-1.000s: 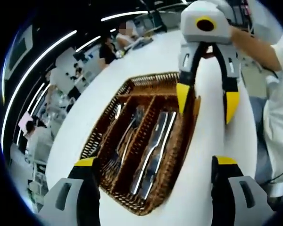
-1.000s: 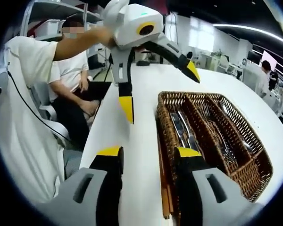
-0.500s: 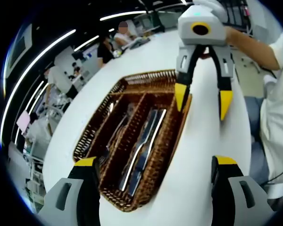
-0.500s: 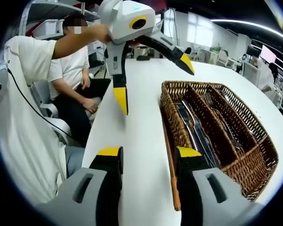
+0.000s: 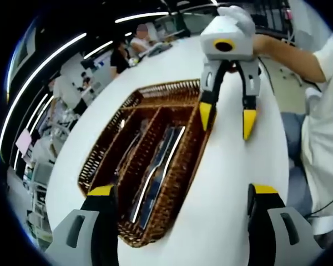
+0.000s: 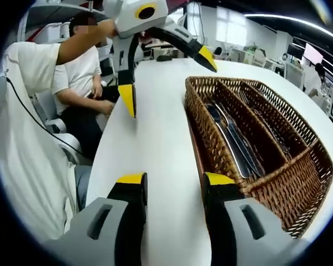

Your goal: Arrange the knives, forks, and spoons in their matching storage slots by inserting each utensil handle-first until every utensil is classified and aligned in the correct compartment

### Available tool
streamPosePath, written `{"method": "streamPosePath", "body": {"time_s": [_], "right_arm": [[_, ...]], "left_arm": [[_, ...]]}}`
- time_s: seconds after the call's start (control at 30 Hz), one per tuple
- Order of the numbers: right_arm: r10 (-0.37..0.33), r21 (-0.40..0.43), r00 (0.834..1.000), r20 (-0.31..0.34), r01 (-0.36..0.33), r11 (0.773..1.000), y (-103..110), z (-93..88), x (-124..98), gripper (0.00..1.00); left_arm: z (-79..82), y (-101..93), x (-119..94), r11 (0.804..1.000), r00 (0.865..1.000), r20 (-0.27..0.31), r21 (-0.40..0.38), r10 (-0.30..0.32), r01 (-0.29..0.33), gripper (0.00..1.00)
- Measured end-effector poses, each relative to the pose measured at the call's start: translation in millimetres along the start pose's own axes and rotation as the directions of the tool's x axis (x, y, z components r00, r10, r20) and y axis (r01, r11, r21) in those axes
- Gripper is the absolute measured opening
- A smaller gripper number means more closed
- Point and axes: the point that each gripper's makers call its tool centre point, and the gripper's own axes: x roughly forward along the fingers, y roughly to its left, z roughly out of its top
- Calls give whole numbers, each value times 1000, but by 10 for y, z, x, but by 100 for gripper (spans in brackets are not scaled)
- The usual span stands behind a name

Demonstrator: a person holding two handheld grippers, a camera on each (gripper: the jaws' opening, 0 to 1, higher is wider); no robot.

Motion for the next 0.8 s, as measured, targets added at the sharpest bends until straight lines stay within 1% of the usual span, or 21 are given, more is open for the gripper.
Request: {"method": "streamPosePath", "body": {"time_s": [0.1, 0.13, 0.2, 0.23, 0.3, 0.37, 0.47, 0.53, 0.57, 0.6, 0.7, 0.8], "right_arm": [[-6, 4, 1000, -8, 6, 1000, -23, -52, -1, 40], [-16, 3, 1000, -14, 16, 1000, -48, -83, -4, 39], [-12, 5, 1000, -16, 12, 1000, -70, -114, -14, 35], [-10, 7, 1000, -23, 10, 1000, -75, -131, -13, 33], [-12, 8, 998, -57, 12, 1000, -83, -214, -15, 29], [-16, 3, 1000, -25, 16, 1000, -130, -128, -83, 28], [-18, -3, 1000, -23, 18, 1000, -135, -119, -105, 23], [-18, -5, 1000, -19, 18, 1000, -131, -110, -123, 15], [-13, -14, 1000, -27, 13, 1000, -111, -144, -137, 10], [-16, -13, 999, -29, 15, 1000, -113, -157, -126, 7], [-17, 8, 999, -32, 17, 1000, -106, -178, -94, 6], [-4, 1, 1000, -3, 4, 1000, -58, -131, -79, 6]], "left_arm": [[-30, -45, 5, 1000, 1000, -6, 4, -9, 9, 97], [-40, -83, 10, 1000, 1000, -6, 6, -17, 17, 97], [-46, -128, 14, 1000, 1000, -7, 9, -24, 24, 96], [-47, -146, 14, 1000, 1000, -8, 10, -28, 28, 96], [-33, -196, 10, 999, 999, -4, 14, -37, 37, 96], [-14, -238, 13, 999, 999, -3, 18, -46, 46, 95], [-3, -268, 28, 998, 999, -3, 19, -53, 53, 95], [-7, -288, 39, 998, 998, -7, 19, -56, 56, 95], [-5, -328, 52, 998, 998, -9, 26, -65, 65, 95], [-3, -340, 59, 997, 998, -9, 25, -68, 69, 95], [0, -384, 89, 996, 997, -14, 25, -82, 82, 94], [14, -438, 118, 995, 995, -11, 33, -98, 99, 92]]}}
